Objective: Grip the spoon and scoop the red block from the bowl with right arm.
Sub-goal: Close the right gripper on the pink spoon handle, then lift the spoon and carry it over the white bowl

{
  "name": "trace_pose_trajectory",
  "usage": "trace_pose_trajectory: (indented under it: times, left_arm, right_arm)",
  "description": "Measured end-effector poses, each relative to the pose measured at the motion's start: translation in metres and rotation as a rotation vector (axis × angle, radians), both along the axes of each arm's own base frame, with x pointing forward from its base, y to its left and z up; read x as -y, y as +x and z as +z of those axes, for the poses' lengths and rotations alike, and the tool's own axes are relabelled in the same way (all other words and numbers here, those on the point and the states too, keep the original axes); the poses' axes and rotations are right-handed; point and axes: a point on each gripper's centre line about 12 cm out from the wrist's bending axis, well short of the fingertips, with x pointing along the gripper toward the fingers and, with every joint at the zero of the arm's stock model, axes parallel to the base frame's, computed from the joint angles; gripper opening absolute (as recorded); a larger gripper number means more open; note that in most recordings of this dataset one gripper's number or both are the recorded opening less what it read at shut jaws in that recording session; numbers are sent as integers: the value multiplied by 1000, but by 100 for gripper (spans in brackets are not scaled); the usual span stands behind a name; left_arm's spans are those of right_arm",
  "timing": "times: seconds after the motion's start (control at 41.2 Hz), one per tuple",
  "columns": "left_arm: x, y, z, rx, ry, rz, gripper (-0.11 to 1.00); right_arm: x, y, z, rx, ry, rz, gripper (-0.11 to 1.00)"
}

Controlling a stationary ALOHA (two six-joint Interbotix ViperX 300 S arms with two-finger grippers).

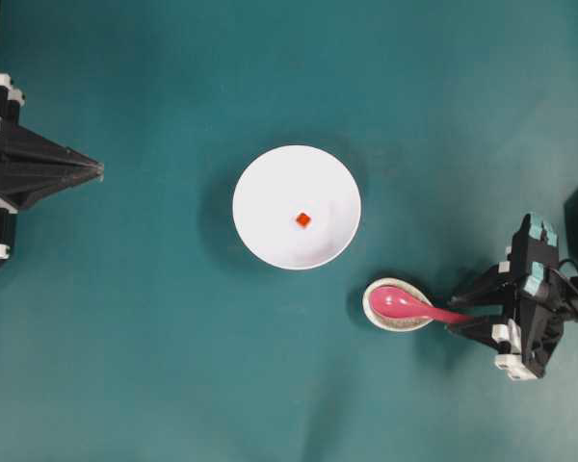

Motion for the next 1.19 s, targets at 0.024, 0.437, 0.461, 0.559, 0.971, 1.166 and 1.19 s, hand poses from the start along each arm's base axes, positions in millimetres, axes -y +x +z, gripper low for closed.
trace_pose_trajectory:
  times: [0.024, 0.437, 0.461, 0.559, 0.971, 1.166, 1.19]
  left_arm:
    - [0, 0, 0, 2, 0, 0, 0]
    - [0, 0, 0, -2, -17, -1, 0]
    - [0, 0, 0, -2, -21, -1, 0]
    - [0, 0, -1, -8, -29, -2, 0]
    - [0, 0, -1, -11, -35, -2, 0]
    - [0, 0, -1, -11, -35, -2, 0]
    - [0, 0, -1, -11, -34, -2, 0]
  right_arm:
    - [1, -1, -1, -2, -3, 1, 52]
    - [8, -2, 1, 41, -100, 27, 52]
    - [8, -2, 1, 41, -102, 28, 52]
    - [8, -1, 1, 43, -106, 30, 52]
    - [3, -3, 2, 50, -117, 70, 24]
    - [2, -4, 2, 49, -117, 79, 21]
    - [1, -4, 2, 51, -118, 80, 21]
